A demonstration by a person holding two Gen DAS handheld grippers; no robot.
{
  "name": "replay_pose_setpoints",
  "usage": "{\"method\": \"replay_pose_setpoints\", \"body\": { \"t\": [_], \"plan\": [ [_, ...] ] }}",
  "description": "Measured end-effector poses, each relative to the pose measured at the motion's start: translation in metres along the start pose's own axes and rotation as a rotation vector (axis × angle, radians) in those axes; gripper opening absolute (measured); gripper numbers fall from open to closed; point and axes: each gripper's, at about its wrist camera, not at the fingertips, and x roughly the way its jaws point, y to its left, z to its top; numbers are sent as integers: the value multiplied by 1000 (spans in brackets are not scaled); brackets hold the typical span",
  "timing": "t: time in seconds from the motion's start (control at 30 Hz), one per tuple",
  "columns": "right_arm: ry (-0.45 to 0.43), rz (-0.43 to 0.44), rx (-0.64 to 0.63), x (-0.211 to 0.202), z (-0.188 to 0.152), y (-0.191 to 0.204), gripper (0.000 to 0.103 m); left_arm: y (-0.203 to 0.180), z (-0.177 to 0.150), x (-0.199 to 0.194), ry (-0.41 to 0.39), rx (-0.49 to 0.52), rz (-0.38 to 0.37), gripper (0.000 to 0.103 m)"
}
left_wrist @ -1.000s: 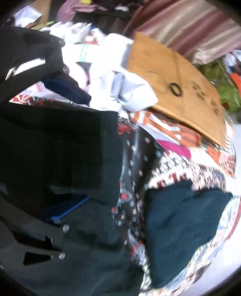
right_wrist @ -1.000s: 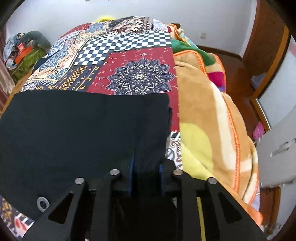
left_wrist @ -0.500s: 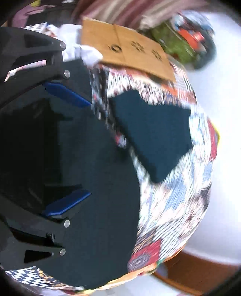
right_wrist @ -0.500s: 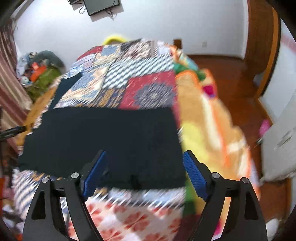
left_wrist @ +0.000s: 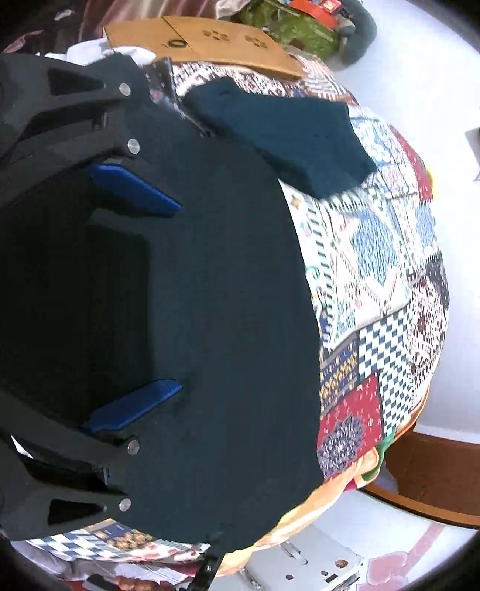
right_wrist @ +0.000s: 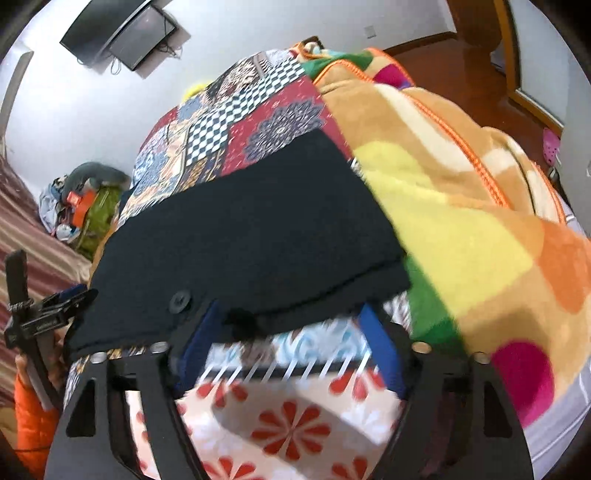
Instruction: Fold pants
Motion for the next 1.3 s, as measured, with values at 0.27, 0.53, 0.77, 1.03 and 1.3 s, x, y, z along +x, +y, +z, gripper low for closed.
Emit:
{"method": "replay_pose_setpoints", "body": {
  "t": [0.27, 0.53, 0.77, 1.03, 1.3],
  "plan": [
    [-82, -12, 25, 3, 25, -9, 22, -25, 23, 10, 19, 15, -53, 97],
    [-180, 10, -52, -26, 58, 18, 10, -13, 27, -24, -76, -46, -38, 97],
    [-276, 99, -144, -67, 80, 73, 9, 19, 15, -73, -188, -136, -26, 97],
    [-312, 210, -265, -84, 88, 151, 9, 52, -14, -123, -299, -198, 25, 98],
    [-233, 293, -403, -54, 70, 230, 9, 94, -54, -150, -349, -287, 62, 100]
  ]
}}
